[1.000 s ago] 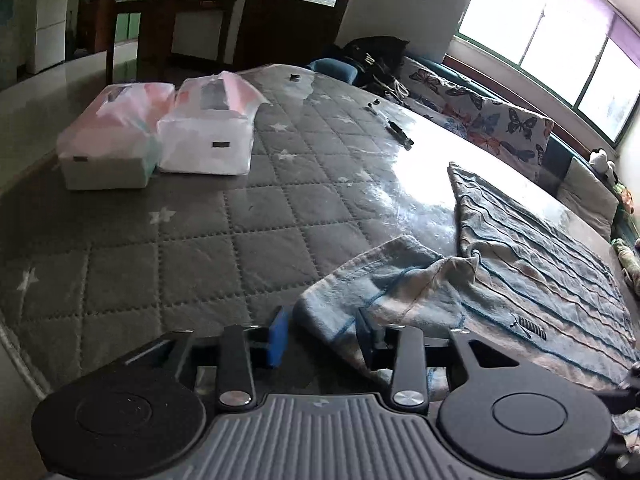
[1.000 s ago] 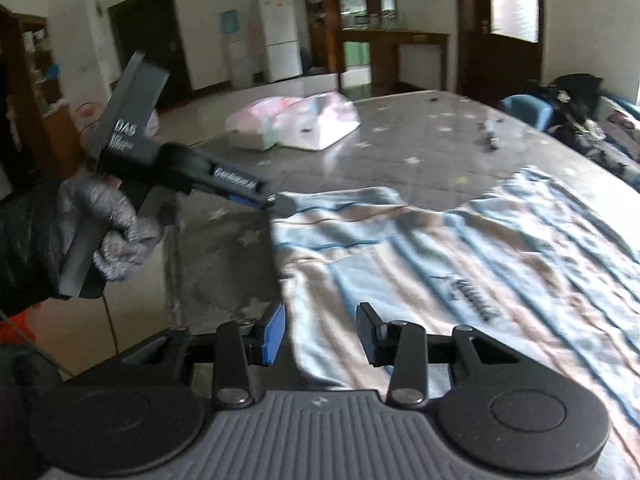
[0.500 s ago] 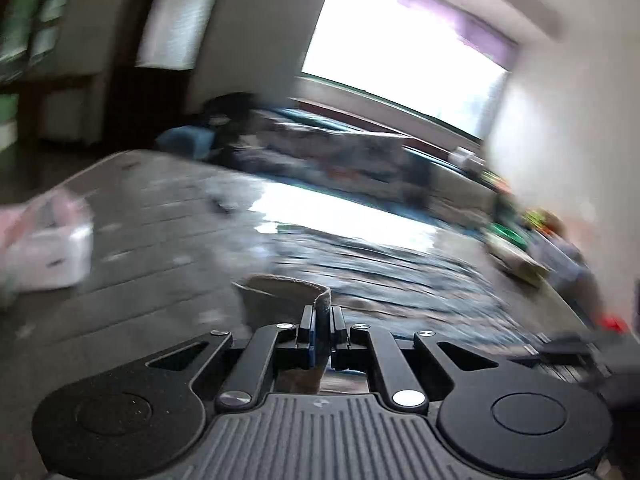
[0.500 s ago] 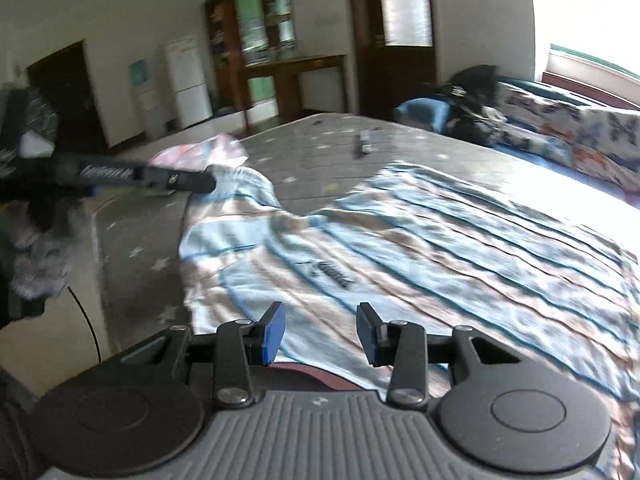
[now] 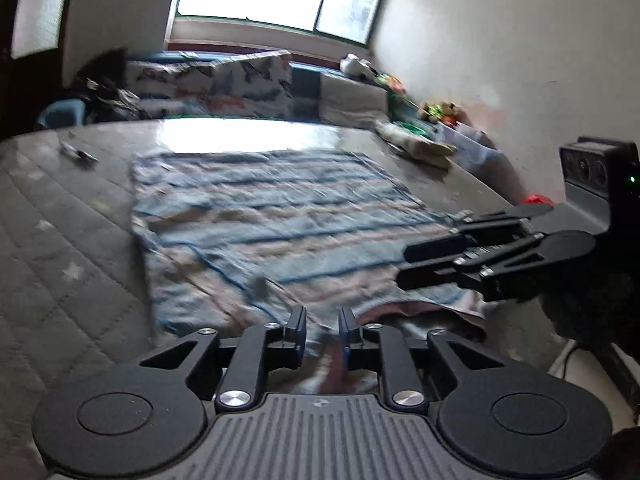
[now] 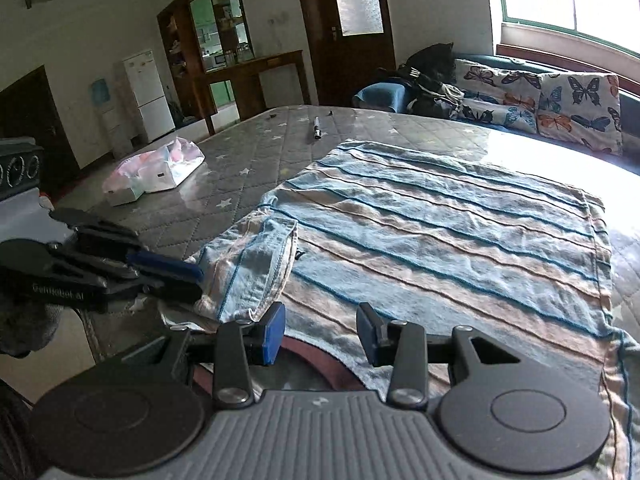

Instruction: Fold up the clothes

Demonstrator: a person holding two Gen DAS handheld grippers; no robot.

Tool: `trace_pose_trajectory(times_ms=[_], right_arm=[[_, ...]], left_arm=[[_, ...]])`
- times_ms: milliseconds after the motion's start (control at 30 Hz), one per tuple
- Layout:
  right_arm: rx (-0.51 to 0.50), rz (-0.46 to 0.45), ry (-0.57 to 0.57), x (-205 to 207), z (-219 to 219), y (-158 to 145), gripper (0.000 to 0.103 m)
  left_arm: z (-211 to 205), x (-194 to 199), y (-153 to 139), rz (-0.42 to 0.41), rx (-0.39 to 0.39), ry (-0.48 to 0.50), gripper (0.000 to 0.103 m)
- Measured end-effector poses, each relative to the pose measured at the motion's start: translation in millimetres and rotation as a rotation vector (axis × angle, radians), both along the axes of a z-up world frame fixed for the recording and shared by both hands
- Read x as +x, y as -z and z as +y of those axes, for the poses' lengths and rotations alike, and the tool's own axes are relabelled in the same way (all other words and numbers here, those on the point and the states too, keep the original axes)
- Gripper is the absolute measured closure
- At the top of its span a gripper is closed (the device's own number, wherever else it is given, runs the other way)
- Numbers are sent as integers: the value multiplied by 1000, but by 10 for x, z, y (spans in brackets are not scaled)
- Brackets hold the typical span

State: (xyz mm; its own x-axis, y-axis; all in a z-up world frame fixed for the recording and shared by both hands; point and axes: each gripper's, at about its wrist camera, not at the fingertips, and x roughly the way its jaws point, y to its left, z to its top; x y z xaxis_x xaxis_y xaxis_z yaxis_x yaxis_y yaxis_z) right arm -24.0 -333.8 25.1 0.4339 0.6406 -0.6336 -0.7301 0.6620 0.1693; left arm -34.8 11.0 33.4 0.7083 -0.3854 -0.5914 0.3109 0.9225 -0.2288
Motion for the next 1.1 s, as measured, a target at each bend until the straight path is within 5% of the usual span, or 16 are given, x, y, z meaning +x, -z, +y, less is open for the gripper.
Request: trace_pose_trajectory(times_ms=[300, 533, 767, 1100], right_arm=[[-4, 2, -99, -21, 402, 42, 64], [-10, 12, -118, -40, 502, 100, 64], [-2, -5, 10, -67, 92, 12, 64], [56, -11, 373, -228, -917, -39, 64]], left_arm=[[232, 126, 298, 95, 103, -99, 85], [185, 240, 122, 31, 121, -109, 85], [-68, 602, 274, 60, 147, -44, 85], [-208, 452, 230, -22, 173, -19, 83]])
